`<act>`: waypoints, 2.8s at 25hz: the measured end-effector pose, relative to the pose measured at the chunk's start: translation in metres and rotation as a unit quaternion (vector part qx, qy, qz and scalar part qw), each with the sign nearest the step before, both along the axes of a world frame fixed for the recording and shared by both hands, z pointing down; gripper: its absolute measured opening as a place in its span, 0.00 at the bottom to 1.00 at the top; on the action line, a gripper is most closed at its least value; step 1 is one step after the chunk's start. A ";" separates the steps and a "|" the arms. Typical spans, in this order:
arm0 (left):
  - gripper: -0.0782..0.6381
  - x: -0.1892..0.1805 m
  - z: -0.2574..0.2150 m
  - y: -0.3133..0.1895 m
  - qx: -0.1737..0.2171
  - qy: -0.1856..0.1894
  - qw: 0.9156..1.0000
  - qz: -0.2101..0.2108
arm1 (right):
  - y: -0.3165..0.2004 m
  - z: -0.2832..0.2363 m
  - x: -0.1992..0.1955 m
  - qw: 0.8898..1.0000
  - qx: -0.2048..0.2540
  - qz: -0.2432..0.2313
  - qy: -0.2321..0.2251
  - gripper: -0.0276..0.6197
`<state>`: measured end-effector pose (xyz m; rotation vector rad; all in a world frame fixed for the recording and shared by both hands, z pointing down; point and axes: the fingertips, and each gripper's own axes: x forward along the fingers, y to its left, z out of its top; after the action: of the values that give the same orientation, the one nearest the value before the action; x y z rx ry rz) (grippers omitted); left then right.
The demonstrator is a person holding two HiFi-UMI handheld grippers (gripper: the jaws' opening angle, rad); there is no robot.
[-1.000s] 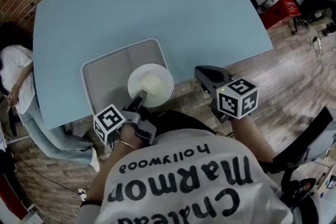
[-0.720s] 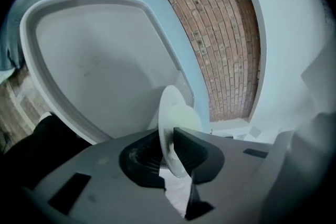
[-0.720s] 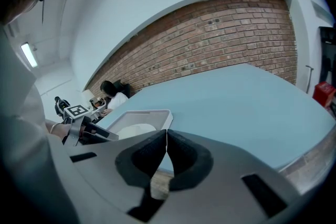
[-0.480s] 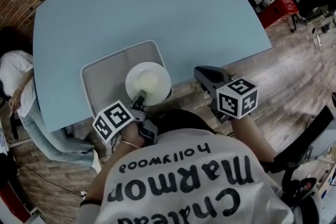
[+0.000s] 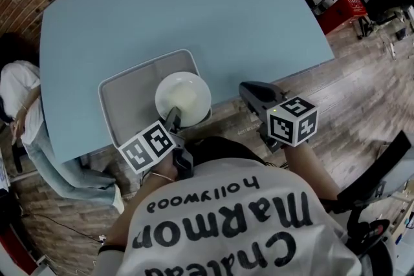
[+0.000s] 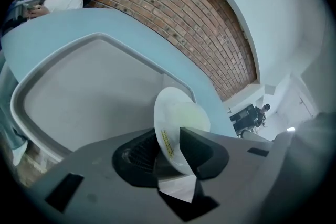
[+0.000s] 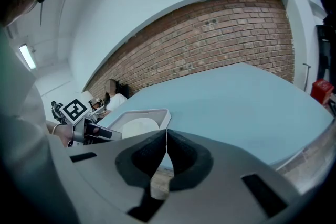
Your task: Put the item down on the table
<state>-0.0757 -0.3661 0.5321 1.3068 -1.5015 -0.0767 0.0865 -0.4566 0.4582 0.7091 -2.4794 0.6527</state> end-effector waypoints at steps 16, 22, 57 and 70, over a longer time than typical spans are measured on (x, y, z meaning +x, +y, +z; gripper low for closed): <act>0.37 -0.021 -0.004 -0.007 0.010 -0.201 0.978 0.053 | -0.003 -0.002 -0.001 1.000 -0.002 0.000 -0.006 0.06; 0.37 -0.021 -0.011 -0.003 0.023 -0.192 0.980 0.049 | -0.002 -0.005 -0.001 1.000 0.000 -0.001 -0.013 0.06; 0.15 -0.168 -0.132 0.079 0.209 -0.161 0.963 0.051 | 0.103 -0.078 -0.153 0.992 0.109 -0.017 -0.057 0.06; 0.15 -0.180 -0.127 0.105 0.214 -0.155 0.961 0.080 | 0.131 -0.078 -0.165 0.991 0.122 0.022 -0.040 0.06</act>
<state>-0.2560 -0.2613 0.4051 1.8529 -1.6940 -0.1007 -0.0782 -0.3260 0.3797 0.8435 -2.6544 0.4024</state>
